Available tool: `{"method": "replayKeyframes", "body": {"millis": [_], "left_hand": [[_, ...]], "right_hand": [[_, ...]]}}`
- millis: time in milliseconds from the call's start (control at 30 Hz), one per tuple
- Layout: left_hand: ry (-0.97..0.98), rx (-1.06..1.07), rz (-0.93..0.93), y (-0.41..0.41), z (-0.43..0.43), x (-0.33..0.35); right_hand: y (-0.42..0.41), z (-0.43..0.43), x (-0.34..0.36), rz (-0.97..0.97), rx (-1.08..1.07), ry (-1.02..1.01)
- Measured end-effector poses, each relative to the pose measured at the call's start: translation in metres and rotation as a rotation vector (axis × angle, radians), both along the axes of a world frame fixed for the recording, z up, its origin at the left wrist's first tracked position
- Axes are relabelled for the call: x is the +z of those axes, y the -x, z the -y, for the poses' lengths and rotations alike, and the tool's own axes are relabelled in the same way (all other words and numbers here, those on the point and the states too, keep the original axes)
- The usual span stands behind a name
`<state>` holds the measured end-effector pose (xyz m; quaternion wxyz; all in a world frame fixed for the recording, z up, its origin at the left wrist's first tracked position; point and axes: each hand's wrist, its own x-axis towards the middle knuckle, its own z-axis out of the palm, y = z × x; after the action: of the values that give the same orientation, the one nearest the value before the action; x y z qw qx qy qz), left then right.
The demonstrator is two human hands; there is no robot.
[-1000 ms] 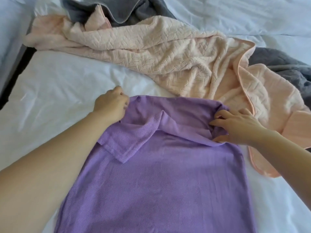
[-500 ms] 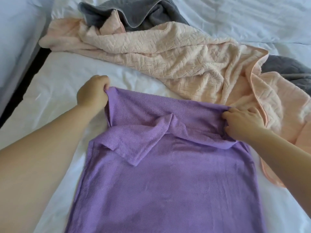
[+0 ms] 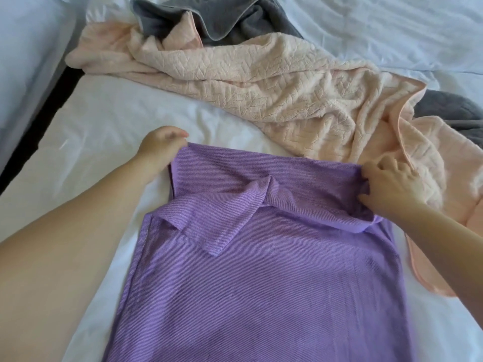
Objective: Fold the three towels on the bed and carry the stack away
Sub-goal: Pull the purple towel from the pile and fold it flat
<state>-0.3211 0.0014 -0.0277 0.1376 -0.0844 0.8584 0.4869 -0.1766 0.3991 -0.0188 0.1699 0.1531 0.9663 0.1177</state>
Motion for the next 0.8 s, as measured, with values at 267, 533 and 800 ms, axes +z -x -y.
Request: {"method": "replayKeyframes", "body": {"millis": [267, 533, 800], "left_hand": [[0.830, -0.475, -0.067, -0.025, 0.010, -0.022], [0.398, -0.586, -0.364, -0.069, -0.014, -0.004], [0.922, -0.896, -0.382, -0.134, -0.037, -0.021]], "right_hand": [[0.009, -0.042, 0.013, -0.360, -0.171, 0.346], [0.000, -0.044, 0.012, -0.434, 0.113, 0.570], [-0.020, -0.033, 0.003, 0.021, 0.312, 0.154]]}}
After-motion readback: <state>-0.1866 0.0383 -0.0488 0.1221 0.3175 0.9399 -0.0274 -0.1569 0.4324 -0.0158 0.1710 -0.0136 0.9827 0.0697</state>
